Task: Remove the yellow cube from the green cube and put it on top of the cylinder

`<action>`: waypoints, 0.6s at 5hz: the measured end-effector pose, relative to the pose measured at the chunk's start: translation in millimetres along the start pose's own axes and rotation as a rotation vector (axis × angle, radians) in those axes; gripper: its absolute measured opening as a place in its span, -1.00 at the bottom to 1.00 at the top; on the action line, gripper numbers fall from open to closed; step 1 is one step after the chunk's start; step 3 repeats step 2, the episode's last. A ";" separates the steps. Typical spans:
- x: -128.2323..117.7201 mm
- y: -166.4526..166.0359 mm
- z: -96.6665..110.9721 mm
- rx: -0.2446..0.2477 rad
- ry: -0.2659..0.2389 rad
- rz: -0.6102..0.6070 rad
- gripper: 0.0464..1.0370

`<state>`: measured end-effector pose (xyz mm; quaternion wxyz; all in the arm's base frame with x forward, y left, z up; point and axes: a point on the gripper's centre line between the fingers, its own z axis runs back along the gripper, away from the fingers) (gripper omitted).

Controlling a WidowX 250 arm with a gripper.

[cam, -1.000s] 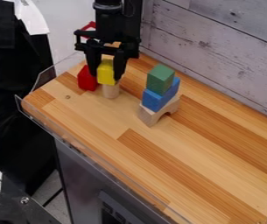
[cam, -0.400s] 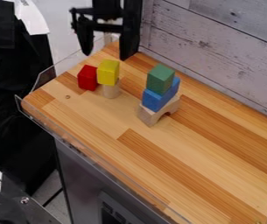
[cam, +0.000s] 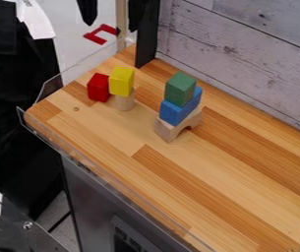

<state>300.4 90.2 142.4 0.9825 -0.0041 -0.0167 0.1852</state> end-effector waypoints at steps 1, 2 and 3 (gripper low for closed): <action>-2.7 -12.1 0.6 0.004 0.011 -0.075 0.92; -6.5 -19.0 -4.6 -0.004 0.021 -0.134 0.92; -6.5 -19.0 -4.6 -0.004 0.021 -0.134 0.92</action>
